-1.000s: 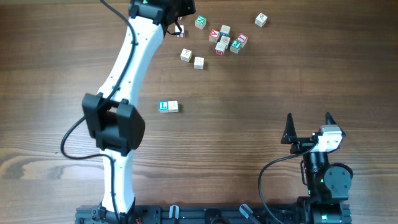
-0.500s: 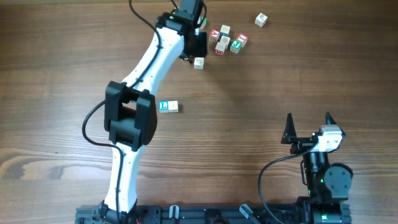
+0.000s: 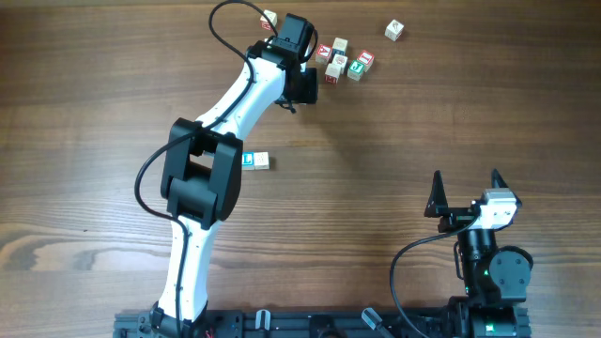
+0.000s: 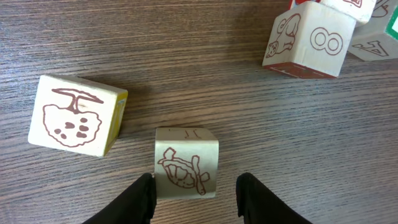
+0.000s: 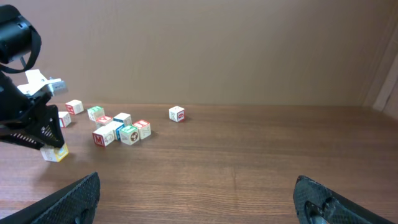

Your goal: Form a horizontal line

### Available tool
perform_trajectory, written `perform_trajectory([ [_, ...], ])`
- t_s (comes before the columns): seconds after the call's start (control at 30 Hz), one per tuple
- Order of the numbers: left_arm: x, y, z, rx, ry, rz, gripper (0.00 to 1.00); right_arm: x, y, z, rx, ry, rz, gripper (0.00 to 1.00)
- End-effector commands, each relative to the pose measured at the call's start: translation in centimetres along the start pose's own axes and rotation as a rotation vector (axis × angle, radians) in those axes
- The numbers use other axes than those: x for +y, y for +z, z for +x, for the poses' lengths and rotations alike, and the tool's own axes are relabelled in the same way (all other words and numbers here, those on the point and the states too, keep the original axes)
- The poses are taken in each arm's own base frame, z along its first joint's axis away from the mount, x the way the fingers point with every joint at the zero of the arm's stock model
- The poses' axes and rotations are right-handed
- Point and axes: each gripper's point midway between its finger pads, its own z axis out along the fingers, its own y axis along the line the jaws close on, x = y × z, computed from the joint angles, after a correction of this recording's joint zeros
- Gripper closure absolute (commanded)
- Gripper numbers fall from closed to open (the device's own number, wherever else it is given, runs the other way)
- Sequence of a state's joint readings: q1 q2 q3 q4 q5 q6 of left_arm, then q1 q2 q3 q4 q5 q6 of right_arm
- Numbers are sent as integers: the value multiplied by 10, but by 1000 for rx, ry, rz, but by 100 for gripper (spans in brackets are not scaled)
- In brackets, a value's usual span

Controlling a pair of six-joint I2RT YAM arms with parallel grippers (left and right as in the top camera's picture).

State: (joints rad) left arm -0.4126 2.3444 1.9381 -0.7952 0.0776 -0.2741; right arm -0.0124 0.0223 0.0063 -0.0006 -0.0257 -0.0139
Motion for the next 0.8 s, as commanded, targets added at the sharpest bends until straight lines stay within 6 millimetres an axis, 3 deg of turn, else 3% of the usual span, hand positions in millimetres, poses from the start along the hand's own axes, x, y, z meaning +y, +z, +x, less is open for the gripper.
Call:
perform_trajectory([
  [0.0, 3, 8, 5, 8, 15, -32, 52, 1, 0, -1, -6, -12, -8, 0],
  [0.1, 2, 8, 6, 8, 17, -34, 60, 1, 0, -1, -6, -12, -8, 0],
  [0.23, 6, 9, 4, 0, 18, -52, 51, 1, 0, -1, -6, -12, -8, 0],
  [0.33, 6, 11, 5, 4, 17, -54, 58, 1, 0, -1, -6, -12, -8, 0],
  [0.43, 8, 18, 8, 16, 17, -58, 54, 1, 0, -1, -6, -12, -8, 0],
  [0.5, 7, 19, 5, 1, 17, -52, 60, 1, 0, -1, -6, -11, -8, 0],
  [0.57, 6, 19, 4, -2, 18, -51, 58, 1, 0, -1, -6, -12, -8, 0],
  [0.77, 6, 13, 5, 3, 16, -53, 67, 1, 0, -1, -6, -12, -8, 0],
])
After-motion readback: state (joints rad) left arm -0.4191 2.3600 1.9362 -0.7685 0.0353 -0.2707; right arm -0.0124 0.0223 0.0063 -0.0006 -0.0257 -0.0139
